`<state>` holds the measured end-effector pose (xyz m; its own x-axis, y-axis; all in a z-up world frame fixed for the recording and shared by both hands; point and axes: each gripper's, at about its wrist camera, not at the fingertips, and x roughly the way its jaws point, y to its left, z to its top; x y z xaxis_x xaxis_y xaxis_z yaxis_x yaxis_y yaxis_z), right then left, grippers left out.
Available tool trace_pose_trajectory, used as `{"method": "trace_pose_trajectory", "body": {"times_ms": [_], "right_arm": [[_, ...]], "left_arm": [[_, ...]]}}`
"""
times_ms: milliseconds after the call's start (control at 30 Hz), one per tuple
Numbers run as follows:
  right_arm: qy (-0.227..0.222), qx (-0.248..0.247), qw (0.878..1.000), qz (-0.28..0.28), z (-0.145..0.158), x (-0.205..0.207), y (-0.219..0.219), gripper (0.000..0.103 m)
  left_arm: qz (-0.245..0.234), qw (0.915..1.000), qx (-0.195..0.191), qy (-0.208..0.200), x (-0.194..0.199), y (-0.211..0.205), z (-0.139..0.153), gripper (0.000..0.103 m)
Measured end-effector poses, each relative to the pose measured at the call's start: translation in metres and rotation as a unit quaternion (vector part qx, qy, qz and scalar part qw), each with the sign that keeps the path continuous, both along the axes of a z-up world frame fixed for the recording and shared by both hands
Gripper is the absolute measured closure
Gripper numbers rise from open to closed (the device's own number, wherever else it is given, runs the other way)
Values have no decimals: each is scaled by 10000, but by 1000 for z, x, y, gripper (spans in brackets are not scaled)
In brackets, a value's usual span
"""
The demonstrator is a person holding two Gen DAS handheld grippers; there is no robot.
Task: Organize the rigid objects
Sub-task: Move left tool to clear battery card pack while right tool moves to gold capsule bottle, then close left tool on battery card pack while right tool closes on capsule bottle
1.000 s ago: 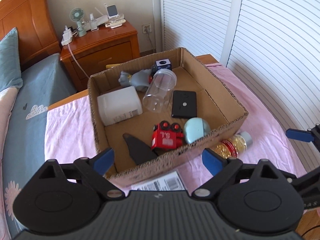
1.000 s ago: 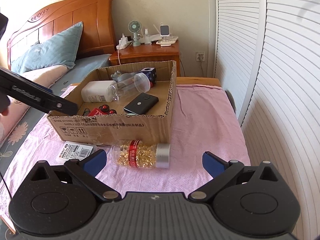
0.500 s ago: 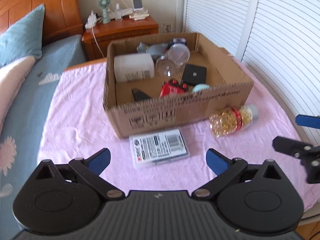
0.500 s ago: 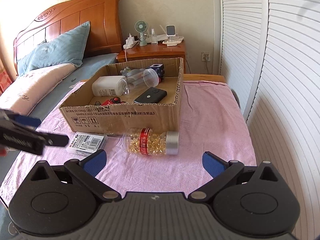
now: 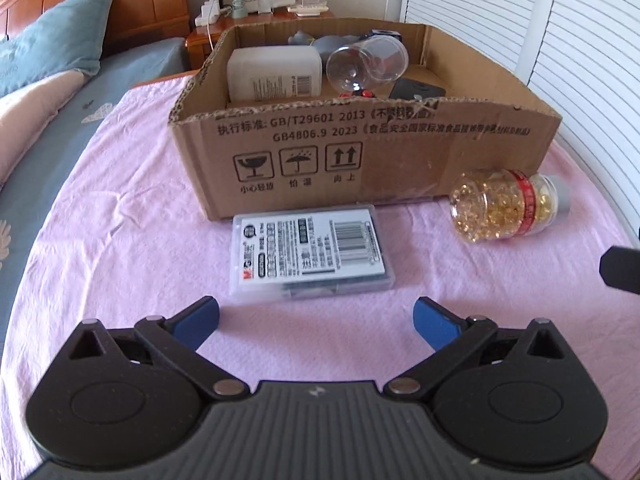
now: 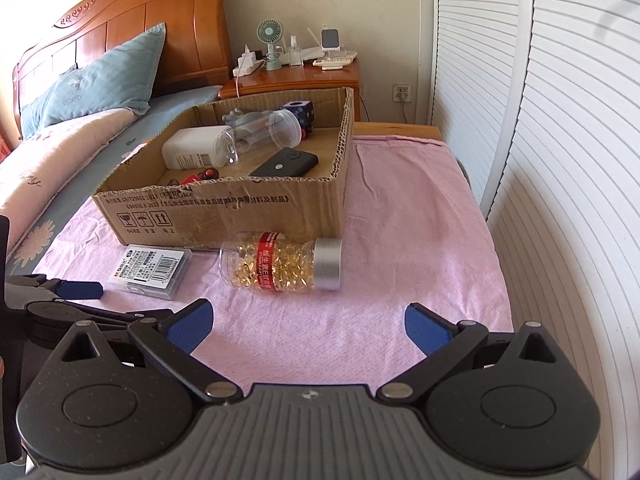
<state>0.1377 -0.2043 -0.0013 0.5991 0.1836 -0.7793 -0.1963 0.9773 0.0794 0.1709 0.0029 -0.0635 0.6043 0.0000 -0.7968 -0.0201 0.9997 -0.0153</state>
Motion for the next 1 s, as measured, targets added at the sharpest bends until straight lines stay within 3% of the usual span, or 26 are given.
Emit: {"method": "trace_pose_trajectory", "body": {"times_ms": [400,767,1000], "right_arm": [[116,-175,9997,81,-10,14,10,0],[-492,-635,9967,114,-16,30,53,0],[-604,-973,9934,117,-29,43,73,0]], "left_arm": [[420,9991,11,-71,29,14,-1,0],[390,9992,11,-91,30,32,-2,0],[347,9993,13,-114,29,33,-2,0]]}}
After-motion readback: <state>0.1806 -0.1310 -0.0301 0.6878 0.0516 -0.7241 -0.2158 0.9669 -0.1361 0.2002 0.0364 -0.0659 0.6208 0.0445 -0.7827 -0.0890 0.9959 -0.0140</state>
